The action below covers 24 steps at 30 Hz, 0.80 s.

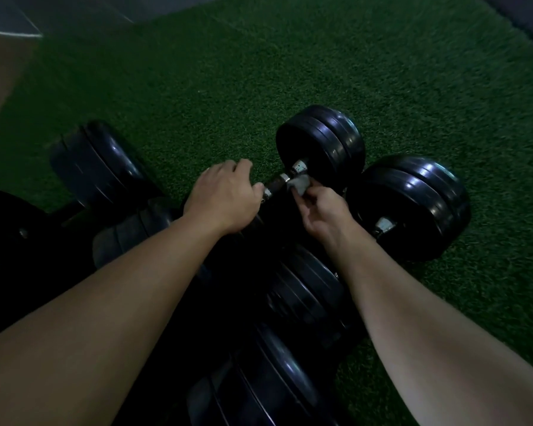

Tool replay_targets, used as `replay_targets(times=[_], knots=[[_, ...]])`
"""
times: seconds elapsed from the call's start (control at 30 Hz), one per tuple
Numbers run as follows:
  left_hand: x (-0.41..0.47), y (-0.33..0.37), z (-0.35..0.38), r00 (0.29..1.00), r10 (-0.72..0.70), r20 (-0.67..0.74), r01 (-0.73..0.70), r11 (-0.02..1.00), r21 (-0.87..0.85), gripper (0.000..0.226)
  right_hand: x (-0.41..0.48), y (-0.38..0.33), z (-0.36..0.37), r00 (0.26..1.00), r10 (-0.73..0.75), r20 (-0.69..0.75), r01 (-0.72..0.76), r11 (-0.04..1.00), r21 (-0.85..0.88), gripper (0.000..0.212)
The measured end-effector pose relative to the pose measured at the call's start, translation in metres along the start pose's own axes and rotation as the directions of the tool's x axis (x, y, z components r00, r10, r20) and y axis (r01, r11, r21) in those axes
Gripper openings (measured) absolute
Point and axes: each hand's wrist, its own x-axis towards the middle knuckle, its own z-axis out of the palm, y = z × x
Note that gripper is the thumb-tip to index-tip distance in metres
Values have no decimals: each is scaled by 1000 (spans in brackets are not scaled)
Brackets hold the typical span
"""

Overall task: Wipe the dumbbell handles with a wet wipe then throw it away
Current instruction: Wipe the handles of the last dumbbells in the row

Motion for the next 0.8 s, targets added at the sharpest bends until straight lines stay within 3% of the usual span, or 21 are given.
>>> replay_targets(times=[0.13,0.47,0.7,0.8], knots=[[0,0,1,1000,2,1,-2,1000,19,53,4,5,1,999,-44,-14,44,999,-20,16],[-2,2,0,1000,-4,0,4,1000,4,49,-3,10,3,1000,7,30,3,944,-330,17],[-5,4,-5,999,-40,-2,39,998,-48,47,-7,3,12,999,-41,-12,39,993,-113,21],[-4,4,-4,999,-45,-1,45,998,-53,46,-9,6,13,999,-51,-14,48,986,-161,20]])
